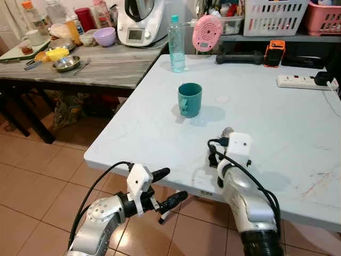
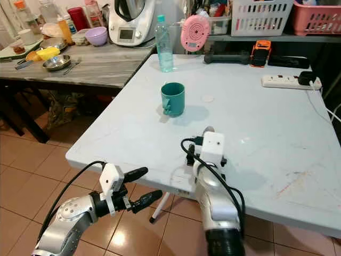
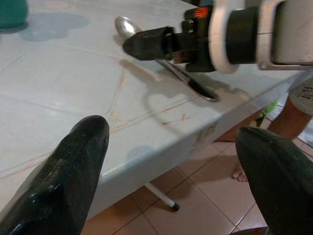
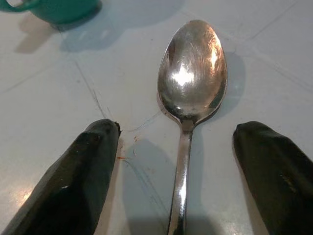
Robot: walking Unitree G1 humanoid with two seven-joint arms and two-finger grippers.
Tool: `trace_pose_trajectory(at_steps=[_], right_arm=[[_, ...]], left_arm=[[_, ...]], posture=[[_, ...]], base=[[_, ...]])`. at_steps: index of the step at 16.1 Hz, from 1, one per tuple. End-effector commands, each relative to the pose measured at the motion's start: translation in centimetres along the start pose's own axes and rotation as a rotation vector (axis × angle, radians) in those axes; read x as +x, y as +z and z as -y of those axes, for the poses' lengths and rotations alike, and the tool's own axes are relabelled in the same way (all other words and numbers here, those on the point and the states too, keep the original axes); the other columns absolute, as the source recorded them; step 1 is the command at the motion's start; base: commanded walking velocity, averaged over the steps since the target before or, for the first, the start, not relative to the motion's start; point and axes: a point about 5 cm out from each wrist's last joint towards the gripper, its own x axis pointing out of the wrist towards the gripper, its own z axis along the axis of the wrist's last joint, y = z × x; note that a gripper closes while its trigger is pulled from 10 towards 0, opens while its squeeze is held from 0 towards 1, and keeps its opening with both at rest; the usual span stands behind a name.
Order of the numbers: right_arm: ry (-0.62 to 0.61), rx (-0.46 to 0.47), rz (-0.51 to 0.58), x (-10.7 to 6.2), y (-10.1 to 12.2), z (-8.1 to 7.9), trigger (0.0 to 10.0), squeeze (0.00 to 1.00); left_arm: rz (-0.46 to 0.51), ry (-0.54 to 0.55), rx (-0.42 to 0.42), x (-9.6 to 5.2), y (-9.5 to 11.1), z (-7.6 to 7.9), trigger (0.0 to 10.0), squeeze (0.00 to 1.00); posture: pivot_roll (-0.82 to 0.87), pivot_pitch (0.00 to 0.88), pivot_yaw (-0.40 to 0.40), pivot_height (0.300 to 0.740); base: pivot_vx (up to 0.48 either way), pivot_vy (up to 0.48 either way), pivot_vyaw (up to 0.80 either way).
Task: Setting the table
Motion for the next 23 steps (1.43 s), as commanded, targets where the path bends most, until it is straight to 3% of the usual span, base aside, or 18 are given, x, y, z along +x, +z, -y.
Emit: trace_pose_trajectory(at_steps=[1, 5, 13, 18, 23], right_arm=[[-0.109, -0.06, -0.161, 0.5, -2.7, 1.7, 0.0, 0.0], [-0.154, -0.127, -0.226, 0.7, -3.5, 2.1, 0.0, 0.0], [-0.158, -0.148, -0.337, 0.0, -6.0, 3.3, 0.0, 0.0], [-0.157, -0.114, -0.363, -0.2, -6.5, 3.6, 0.0, 0.0], [-0.164, -0.071, -0.373, -0.1, -6.7, 4.2, 0.0, 0.0]], left_arm=[[0.036, -0.004, 0.007, 0.3, 1.5, -0.1, 10.0, 0.0], [0.084, 0.009, 0.033, 1.3, 3.3, 0.2, 10.0, 0.0], [0.112, 0.018, 0.028, 2.4, 5.0, 0.7, 10.0, 0.0], [0.114, 0.019, 0.01, 3.1, 5.2, 0.8, 10.0, 0.0], [0.106, 0.001, 0.004, 2.8, 4.9, 0.8, 10.0, 0.0]], posture=[[-0.17, 0.037, 0.129, 0.74], [-0.17, 0.036, 0.125, 0.74], [-0.18, 0.034, 0.117, 0.74], [-0.2, 0.03, 0.116, 0.74], [-0.2, 0.025, 0.115, 0.74]], base=[[0.0, 0.0, 0.0], [0.0, 0.0, 0.0], [0.0, 0.0, 0.0], [0.0, 0.0, 0.0], [0.0, 0.0, 0.0]])
